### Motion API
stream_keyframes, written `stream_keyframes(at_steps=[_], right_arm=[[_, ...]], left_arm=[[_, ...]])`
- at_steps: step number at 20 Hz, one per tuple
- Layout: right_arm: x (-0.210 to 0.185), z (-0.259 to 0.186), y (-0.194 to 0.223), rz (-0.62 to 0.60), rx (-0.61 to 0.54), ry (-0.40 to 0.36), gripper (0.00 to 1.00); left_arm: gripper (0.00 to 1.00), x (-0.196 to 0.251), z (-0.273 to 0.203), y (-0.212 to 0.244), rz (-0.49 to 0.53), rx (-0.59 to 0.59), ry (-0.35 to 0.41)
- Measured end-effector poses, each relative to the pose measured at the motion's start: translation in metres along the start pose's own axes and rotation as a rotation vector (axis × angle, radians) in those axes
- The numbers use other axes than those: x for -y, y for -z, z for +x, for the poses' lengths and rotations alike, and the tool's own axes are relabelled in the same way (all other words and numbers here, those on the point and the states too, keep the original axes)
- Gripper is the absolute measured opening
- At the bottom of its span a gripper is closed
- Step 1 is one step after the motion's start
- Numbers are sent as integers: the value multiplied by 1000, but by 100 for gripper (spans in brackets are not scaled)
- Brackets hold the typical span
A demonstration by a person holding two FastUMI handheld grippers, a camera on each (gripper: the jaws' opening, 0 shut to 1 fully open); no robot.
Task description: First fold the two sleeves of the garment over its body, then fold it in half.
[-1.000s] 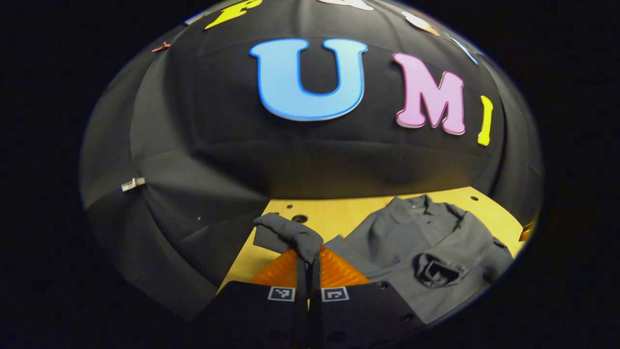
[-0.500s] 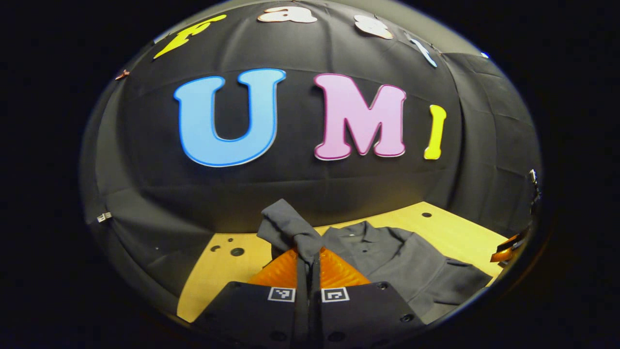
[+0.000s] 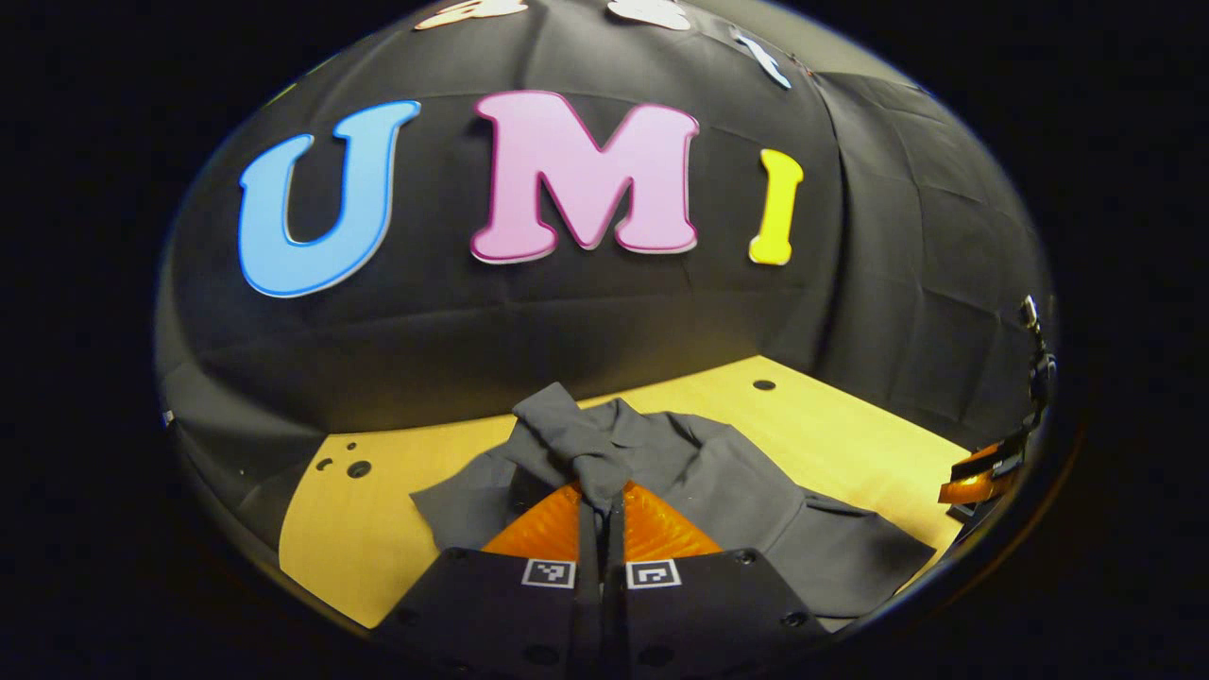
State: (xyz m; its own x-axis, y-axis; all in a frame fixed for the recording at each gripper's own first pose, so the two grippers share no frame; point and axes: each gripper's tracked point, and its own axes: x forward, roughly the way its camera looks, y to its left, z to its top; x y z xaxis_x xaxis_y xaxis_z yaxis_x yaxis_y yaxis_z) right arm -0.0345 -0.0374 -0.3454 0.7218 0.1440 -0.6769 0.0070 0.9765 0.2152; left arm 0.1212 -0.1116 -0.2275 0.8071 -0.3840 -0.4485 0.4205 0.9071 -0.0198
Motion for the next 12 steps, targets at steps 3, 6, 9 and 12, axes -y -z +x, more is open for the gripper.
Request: stream_keyframes(at_steps=[3, 6, 9, 12], right_arm=[[13, 1, 4, 6, -16, -2, 74], [22, 4, 9, 18, -34, -3, 74], [29, 4, 17, 34, -57, 4, 74], [33, 0, 22, 44, -69, 17, 74]], left_arm=[[6, 33, 21, 24, 21, -54, 36], [6, 59, 38, 46, 42, -102, 62], [6, 80, 52, 66, 62, -142, 88], [6, 94, 64, 82, 62, -177, 108]])
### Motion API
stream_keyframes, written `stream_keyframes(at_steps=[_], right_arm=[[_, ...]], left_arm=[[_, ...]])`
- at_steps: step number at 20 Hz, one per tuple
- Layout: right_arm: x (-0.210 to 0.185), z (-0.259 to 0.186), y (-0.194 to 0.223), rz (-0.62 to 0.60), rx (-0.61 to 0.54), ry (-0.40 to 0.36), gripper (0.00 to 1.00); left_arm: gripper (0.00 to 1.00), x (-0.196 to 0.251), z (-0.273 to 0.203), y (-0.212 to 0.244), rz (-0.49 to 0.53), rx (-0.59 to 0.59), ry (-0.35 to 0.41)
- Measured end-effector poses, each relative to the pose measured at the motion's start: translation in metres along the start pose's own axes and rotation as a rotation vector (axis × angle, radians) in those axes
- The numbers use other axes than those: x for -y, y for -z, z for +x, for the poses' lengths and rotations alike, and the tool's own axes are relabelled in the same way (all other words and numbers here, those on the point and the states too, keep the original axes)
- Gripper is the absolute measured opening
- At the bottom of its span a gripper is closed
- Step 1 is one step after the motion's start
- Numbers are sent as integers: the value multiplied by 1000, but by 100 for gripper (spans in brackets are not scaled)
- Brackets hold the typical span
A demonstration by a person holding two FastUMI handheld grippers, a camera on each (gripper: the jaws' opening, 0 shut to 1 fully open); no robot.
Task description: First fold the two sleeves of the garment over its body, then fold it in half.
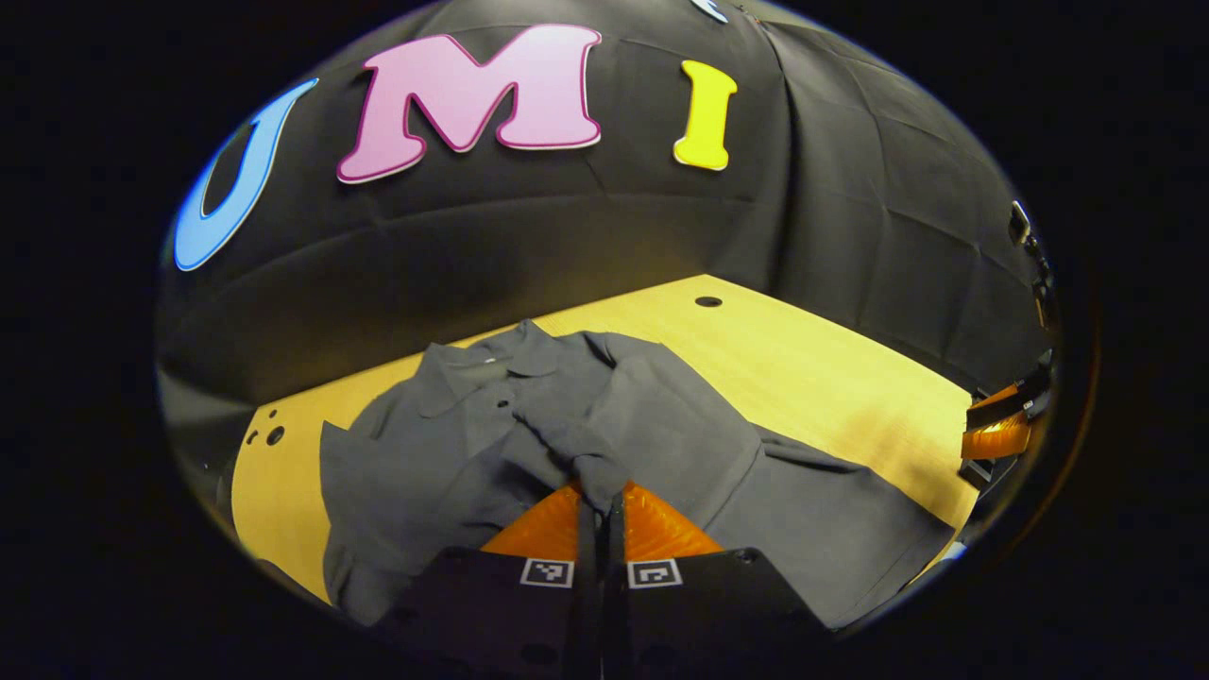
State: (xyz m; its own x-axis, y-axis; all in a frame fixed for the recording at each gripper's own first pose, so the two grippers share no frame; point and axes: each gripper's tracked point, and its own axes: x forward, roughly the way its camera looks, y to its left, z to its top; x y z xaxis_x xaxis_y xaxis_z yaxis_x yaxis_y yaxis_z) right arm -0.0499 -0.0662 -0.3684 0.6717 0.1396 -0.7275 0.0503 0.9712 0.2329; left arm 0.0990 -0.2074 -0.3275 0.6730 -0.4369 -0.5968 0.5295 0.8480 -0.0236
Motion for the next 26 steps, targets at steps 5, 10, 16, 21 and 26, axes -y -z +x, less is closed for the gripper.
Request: stream_keyframes(at_steps=[5, 10, 16, 21, 26], right_arm=[[3, -6, 13, 0, -18, 22, 74], [-3, -13, 22, 12, -21, 25, 75], [-10, -15, 22, 31, -14, 38, 77], [-23, -17, 18, 32, 9, 34, 89], [-32, -20, 11, 9, 41, 36, 98]], left_arm=[[11, 11, 14, 14, 6, -42, 28], [29, 29, 22, 25, 24, -62, 98], [74, 64, -2, 8, 32, 11, 236], [98, 56, -54, -14, 65, 120, 235], [97, 10, -114, -8, 17, 150, 136]])
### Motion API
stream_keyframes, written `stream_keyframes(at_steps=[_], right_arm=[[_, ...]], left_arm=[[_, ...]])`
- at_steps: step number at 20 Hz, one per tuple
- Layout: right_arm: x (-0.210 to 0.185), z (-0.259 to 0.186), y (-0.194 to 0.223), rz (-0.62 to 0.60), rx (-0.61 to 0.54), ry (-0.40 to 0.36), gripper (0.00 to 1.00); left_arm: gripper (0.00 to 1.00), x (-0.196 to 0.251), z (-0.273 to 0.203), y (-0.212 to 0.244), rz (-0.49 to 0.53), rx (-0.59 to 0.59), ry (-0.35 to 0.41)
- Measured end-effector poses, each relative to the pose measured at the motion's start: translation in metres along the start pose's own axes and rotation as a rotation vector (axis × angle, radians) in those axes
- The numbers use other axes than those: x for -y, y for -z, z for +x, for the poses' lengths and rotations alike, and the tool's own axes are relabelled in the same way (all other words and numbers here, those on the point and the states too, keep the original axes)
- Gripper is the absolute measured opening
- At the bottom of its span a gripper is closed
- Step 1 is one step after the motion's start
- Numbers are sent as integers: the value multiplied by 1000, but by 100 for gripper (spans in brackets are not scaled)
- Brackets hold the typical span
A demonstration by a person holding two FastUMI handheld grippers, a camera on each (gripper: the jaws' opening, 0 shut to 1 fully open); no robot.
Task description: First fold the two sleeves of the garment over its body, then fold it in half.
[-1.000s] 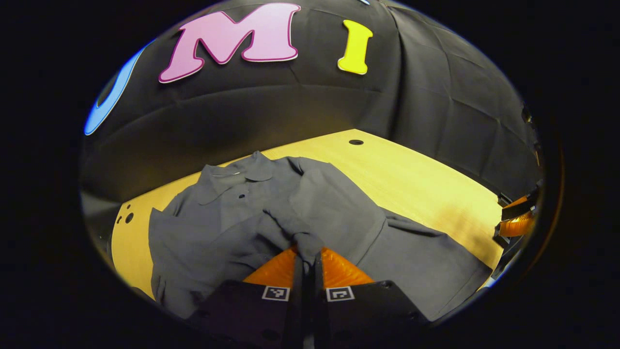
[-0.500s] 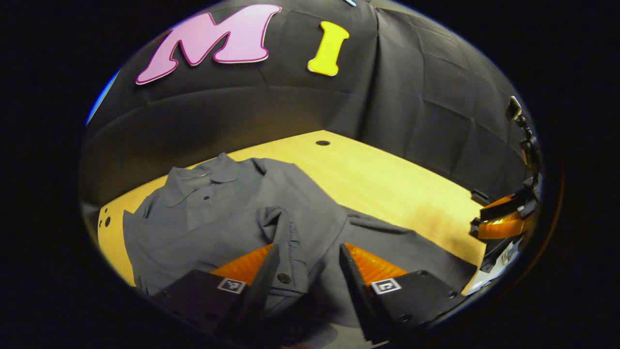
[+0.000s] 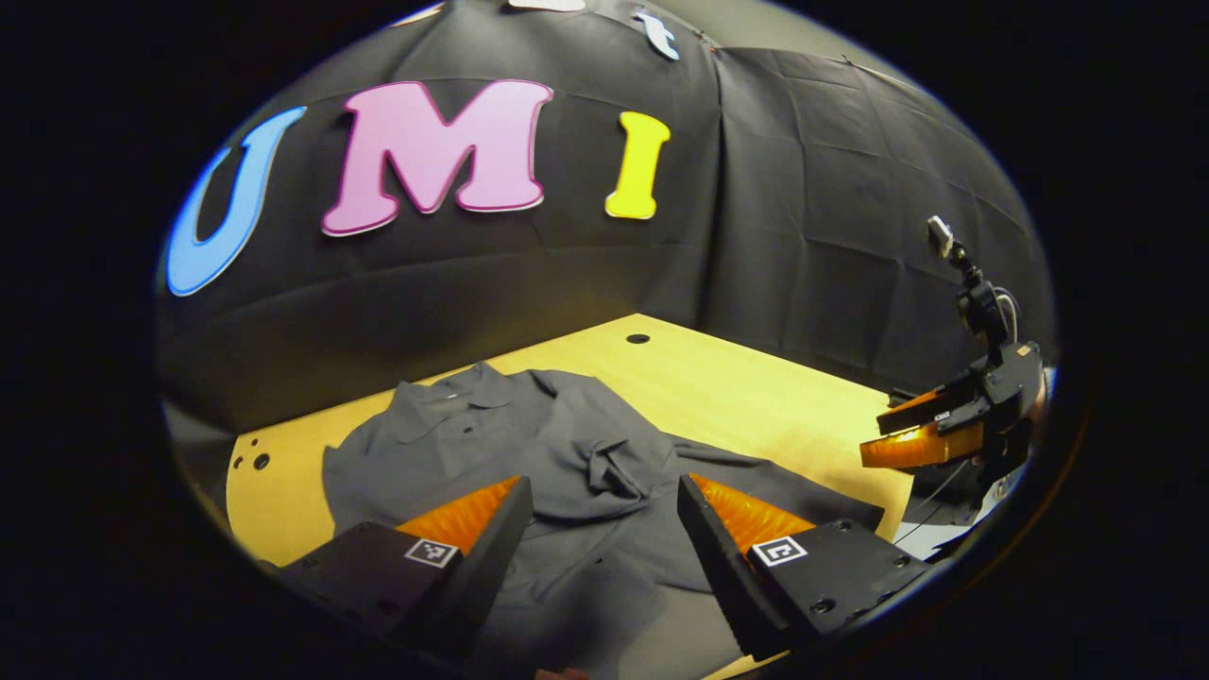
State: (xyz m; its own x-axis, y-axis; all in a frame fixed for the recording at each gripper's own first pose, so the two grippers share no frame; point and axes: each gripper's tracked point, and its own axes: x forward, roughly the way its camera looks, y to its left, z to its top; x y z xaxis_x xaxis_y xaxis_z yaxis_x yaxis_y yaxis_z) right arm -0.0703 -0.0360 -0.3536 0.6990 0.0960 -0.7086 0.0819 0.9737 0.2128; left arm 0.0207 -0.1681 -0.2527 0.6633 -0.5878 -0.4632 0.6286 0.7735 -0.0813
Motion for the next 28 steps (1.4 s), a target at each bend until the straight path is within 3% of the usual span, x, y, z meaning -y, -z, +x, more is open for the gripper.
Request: stream_keyframes(at_steps=[5, 14, 21, 28], right_arm=[[-18, 3, 11, -30, -27, -25, 98], [-39, 19, 40, -117, -113, -26, 98], [-45, 32, 70, -137, -201, 1, 98], [-45, 42, 89, -187, -242, 16, 98]], left_arm=[[98, -59, -65, 32, -84, -42, -153], [98, -153, -159, 146, -203, -218, -431], [98, -162, -169, 213, -310, -348, -442], [96, -157, -164, 236, -327, -422, -424]])
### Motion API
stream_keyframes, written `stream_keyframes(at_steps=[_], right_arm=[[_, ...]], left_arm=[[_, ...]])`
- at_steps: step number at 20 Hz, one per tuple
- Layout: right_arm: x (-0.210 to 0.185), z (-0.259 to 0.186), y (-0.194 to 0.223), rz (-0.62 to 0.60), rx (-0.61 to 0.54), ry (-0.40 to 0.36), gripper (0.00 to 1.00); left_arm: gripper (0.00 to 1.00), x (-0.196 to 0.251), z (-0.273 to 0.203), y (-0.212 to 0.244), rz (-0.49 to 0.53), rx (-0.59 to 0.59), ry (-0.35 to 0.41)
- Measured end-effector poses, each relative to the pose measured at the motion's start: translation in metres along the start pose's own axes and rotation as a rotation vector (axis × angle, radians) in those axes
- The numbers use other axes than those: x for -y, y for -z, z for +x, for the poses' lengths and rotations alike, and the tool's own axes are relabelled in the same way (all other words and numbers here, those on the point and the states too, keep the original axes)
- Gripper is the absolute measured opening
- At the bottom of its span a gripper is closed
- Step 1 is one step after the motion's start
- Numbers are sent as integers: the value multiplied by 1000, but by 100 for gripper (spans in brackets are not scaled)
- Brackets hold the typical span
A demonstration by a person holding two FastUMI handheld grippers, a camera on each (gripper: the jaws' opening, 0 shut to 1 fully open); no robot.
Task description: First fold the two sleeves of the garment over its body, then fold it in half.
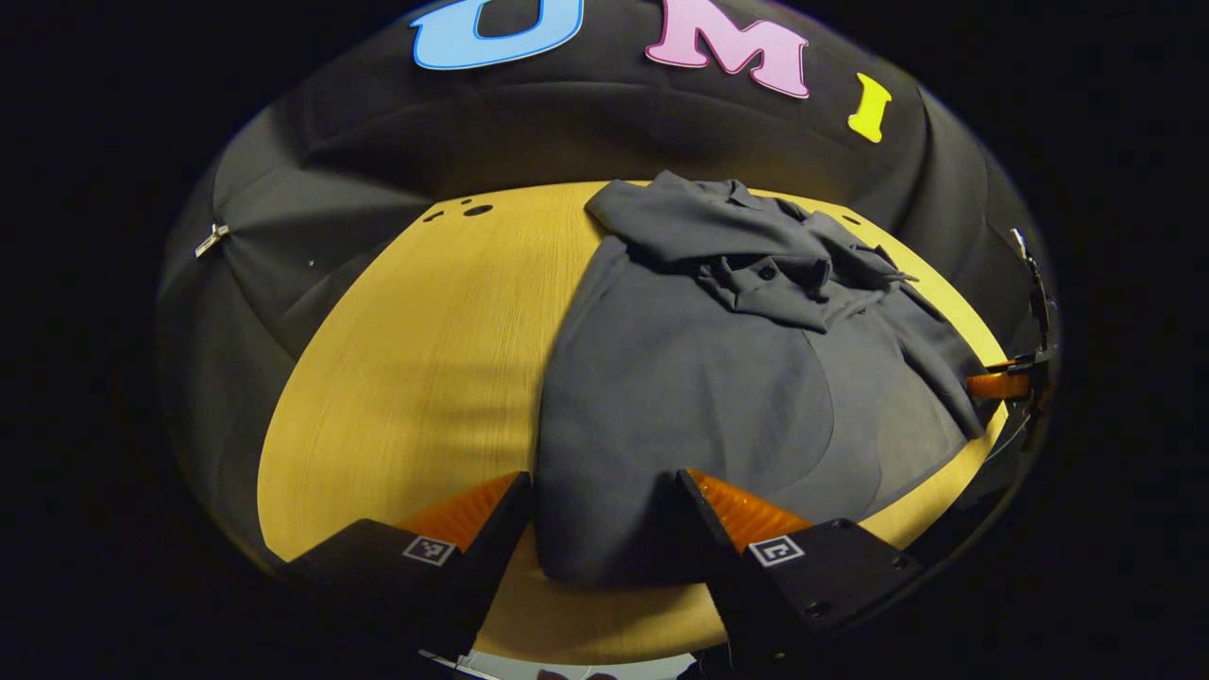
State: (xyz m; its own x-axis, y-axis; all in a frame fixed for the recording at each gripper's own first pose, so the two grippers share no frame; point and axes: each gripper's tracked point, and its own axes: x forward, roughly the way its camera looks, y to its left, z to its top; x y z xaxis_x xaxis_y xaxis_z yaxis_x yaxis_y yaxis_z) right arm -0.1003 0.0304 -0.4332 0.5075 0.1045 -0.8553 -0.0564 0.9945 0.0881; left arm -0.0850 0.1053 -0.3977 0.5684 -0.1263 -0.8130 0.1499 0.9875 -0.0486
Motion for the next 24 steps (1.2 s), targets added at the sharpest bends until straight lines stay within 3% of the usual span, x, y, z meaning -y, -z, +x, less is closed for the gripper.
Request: stream_keyframes(at_steps=[2, 3, 5, 7, 12, 17, 20, 24], right_arm=[[0, 1, 1, 16, 19, 3, 98], [-7, -1, 1, -2, 5, -28, 93], [-25, 3, 1, -43, -8, -94, 49], [-29, 0, 3, -88, -16, -102, 6], [-34, -29, 24, -130, -40, -159, 5], [-28, -67, 36, -69, -32, -213, 5], [-34, -93, 7, -74, 79, -244, 5], [-36, -117, -52, -98, 228, -252, 5]], left_arm=[[98, 4, -1, 1, 0, 3, 0], [96, 14, 0, 2, 21, 2, 25], [52, 37, 4, -1, 73, 0, 103], [9, 33, 4, -5, 82, -20, 107], [6, 33, -27, 18, 92, -56, 141], [6, 30, -62, 30, 50, -89, 150], [6, 33, -86, 4, 39, -21, 144], [6, 37, -105, -62, -10, 122, 151]])
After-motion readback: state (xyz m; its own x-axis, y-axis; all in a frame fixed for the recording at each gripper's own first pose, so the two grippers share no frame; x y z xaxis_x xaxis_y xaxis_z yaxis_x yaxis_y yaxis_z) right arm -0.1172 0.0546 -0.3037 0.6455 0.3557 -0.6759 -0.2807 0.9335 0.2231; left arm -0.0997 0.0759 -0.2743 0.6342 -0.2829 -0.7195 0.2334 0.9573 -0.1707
